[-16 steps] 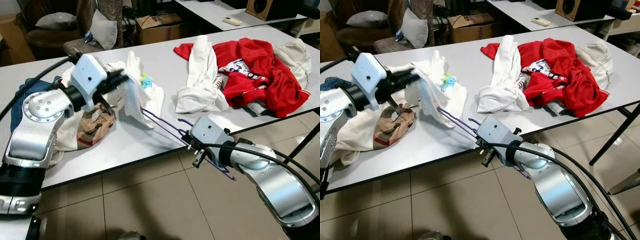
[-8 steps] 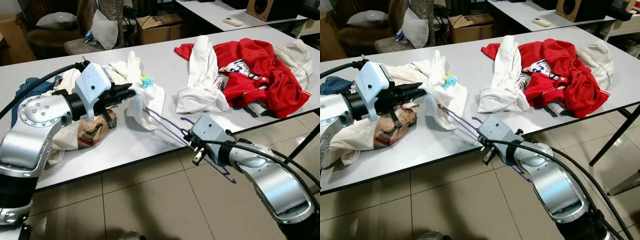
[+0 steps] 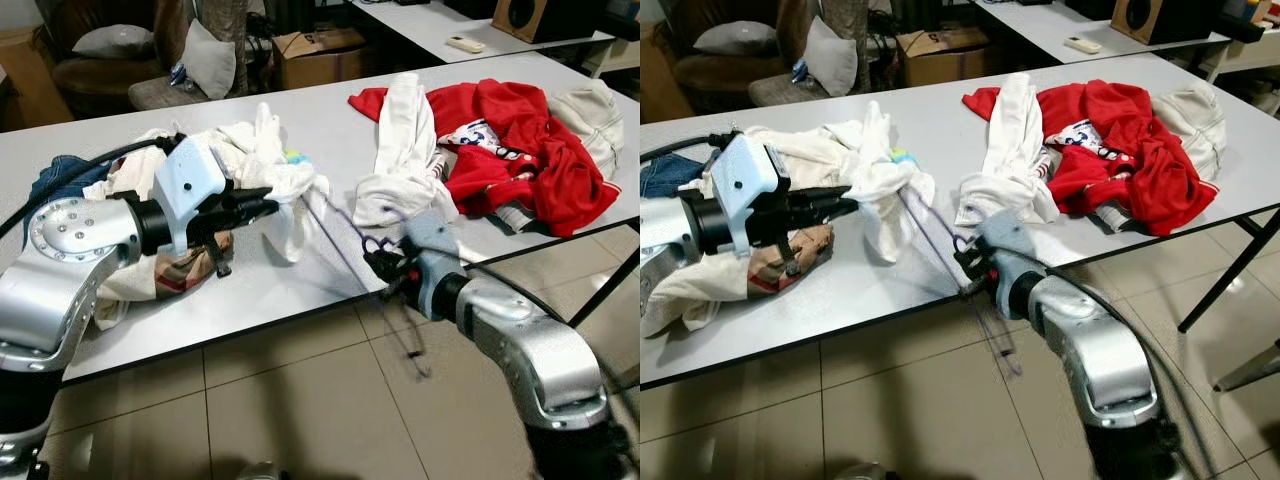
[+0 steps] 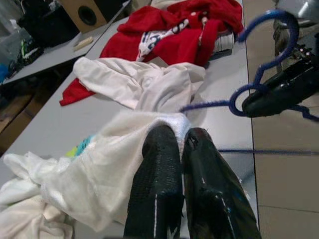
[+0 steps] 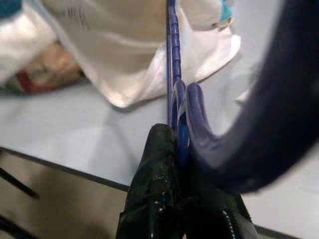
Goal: Hang hanger
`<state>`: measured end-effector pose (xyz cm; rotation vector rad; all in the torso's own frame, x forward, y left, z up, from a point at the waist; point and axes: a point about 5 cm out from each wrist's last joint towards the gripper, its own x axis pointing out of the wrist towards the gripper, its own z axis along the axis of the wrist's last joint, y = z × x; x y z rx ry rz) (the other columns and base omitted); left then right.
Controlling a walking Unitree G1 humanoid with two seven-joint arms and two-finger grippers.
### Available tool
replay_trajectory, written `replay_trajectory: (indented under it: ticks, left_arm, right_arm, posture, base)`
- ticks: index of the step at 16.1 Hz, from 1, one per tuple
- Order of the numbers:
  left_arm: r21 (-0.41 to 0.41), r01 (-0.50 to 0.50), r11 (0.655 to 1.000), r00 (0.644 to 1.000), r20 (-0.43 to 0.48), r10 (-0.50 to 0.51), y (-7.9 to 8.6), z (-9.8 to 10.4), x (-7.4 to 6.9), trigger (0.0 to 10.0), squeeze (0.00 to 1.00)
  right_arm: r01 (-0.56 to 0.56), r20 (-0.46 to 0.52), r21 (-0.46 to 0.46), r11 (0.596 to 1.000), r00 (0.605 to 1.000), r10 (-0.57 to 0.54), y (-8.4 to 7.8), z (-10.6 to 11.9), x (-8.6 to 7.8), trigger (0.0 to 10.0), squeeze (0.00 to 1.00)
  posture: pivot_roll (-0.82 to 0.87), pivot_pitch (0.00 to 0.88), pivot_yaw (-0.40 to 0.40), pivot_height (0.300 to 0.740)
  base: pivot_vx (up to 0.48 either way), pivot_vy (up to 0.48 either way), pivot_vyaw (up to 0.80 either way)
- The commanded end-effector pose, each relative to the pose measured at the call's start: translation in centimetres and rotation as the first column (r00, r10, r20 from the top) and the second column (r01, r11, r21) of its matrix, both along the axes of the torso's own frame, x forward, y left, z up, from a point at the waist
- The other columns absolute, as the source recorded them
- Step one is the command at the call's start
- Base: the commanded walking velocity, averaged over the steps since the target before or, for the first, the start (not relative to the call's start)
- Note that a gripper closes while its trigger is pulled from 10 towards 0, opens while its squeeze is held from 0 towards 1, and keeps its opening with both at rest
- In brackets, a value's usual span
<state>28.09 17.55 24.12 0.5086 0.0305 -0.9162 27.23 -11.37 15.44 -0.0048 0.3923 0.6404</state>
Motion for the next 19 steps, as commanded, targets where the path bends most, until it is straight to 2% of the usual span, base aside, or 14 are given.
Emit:
replay_trajectory:
  ticks: [1, 2, 3, 4, 6, 7, 8, 9, 11, 13, 15, 17, 18, 19]
  left_arm:
    - [0.013, -0.021, 1.0, 1.0, 0.008, 0.021, 0.3, 0.0, 0.0, 0.0, 0.0]
    - [0.019, -0.03, 0.999, 1.0, 0.008, 0.03, 0.4, -0.2, 0.1, 0.0, 0.0]
    - [0.001, -0.061, 0.998, 0.998, 0.02, 0.061, 0.5, -0.6, 0.3, 0.0, 0.0]
    - [-0.007, -0.073, 0.997, 0.997, 0.026, 0.073, 0.5, -0.8, 0.3, 0.0, 0.0]
    - [-0.043, -0.115, 0.992, 0.991, 0.07, 0.118, 0.4, -0.9, 0.5, 0.0, 0.0]
    - [-0.102, -0.158, 0.982, 0.976, 0.132, 0.171, 0.2, -0.4, 0.6, 0.0, 0.0]
    - [-0.11, -0.163, 0.98, 0.974, 0.141, 0.178, 0.2, -0.3, 0.6, 0.0, 0.0]
    - [-0.173, -0.18, 0.968, 0.962, 0.176, 0.21, 0.1, 0.3, 0.7, 0.0, 0.0]
    - [-0.235, -0.185, 0.954, 0.951, 0.203, 0.234, 0.0, 1.0, 0.7, 0.0, 0.0]
    - [-0.268, -0.13, 0.955, 0.963, 0.194, 0.186, -0.4, 1.0, 0.2, 0.0, 0.0]
    - [-0.22, -0.087, 0.972, 0.984, 0.13, 0.118, -0.6, -0.2, -0.4, 0.0, 0.0]
    - [-0.15, -0.054, 0.987, 0.996, 0.066, 0.064, -0.4, -1.4, -1.0, 0.0, 0.0]
    - [-0.064, -0.033, 0.997, 0.999, 0.003, 0.034, 0.0, -2.8, -1.5, 0.0, 0.0]
    - [-0.026, -0.028, 0.999, 0.999, -0.016, 0.028, 0.1, -3.5, -1.6, 0.0, 0.0]
  right_arm:
    - [0.006, -0.042, 0.066, 0.998, 0.999, -0.004, -0.4, -0.3, 0.0, 10.0, 0.0]
    - [0.002, -0.06, 0.095, 0.995, 0.998, 0.004, -0.3, -0.4, 0.0, 10.0, 0.0]
    - [-0.007, -0.129, 0.231, 0.973, 0.991, 0.038, 0.2, -0.9, -0.1, 10.0, 0.0]
    - [-0.004, -0.154, 0.285, 0.959, 0.987, 0.05, 0.4, -1.0, -0.1, 10.0, 0.0]
    - [0.028, -0.239, 0.401, 0.916, 0.968, 0.075, 0.7, -1.9, 0.1, 10.0, 0.0]
    - [0.083, -0.325, 0.478, 0.874, 0.942, 0.088, 0.7, -3.1, 0.3, 10.0, 0.0]
    - [0.091, -0.337, 0.493, 0.865, 0.937, 0.093, 0.8, -3.2, 0.3, 10.0, 0.0]
    - [0.115, -0.369, 0.519, 0.847, 0.924, 0.1, 0.8, -3.5, 0.3, 10.0, 0.0]
    - [0.124, -0.389, 0.526, 0.842, 0.915, 0.108, 0.8, -3.8, 0.2, 10.0, 0.0]
    - [0.162, -0.415, 0.57, 0.805, 0.903, 0.112, 0.7, -3.8, 0.2, 10.0, 0.0]
    - [0.232, -0.437, 0.609, 0.759, 0.896, 0.077, 0.3, -3.8, 0.8, 10.0, 0.0]
    - [0.298, -0.449, 0.661, 0.688, 0.892, 0.046, -0.3, -3.6, 1.4, 10.0, 0.0]
    - [0.357, -0.464, 0.73, 0.583, 0.885, 0.04, -0.7, -3.4, 2.1, 10.0, 0.0]
    - [0.377, -0.472, 0.753, 0.539, 0.881, 0.043, -0.7, -3.3, 2.5, 10.0, 0.0]
  posture:
    - [0.02, 0.0, 0.06, 0.74]
    - [0.02, 0.0, 0.06, 0.74]
    - [0.02, 0.001, 0.053, 0.74]
    - [0.02, 0.001, 0.053, 0.74]
    - [0.03, 0.007, 0.034, 0.74]
    - [0.03, 0.012, 0.02, 0.74]
    - [0.03, 0.015, 0.017, 0.74]
    - [0.04, 0.016, 0.01, 0.74]
    - [0.04, 0.017, 0.008, 0.74]
    - [0.04, 0.013, 0.011, 0.74]
    - [0.04, 0.006, 0.017, 0.74]
    - [0.04, 0.003, 0.017, 0.74]
    - [0.03, 0.0, 0.02, 0.74]
    - [0.03, 0.0, 0.02, 0.74]
  base:
    - [0.0, 0.0, 0.0]
    - [0.0, 0.0, 0.0]
    - [0.0, 0.0, 0.0]
    - [0.0, 0.0, 0.0]
    - [0.0, 0.0, 0.0]
    - [0.0, 0.0, 0.0]
    - [0.0, 0.0, 0.0]
    - [0.0, 0.0, 0.0]
    - [0.0, 0.0, 0.0]
    - [0.0, 0.0, 0.0]
    - [0.0, 0.0, 0.0]
    - [0.0, 0.0, 0.0]
    - [0.0, 0.0, 0.0]
    - [0.0, 0.0, 0.0]
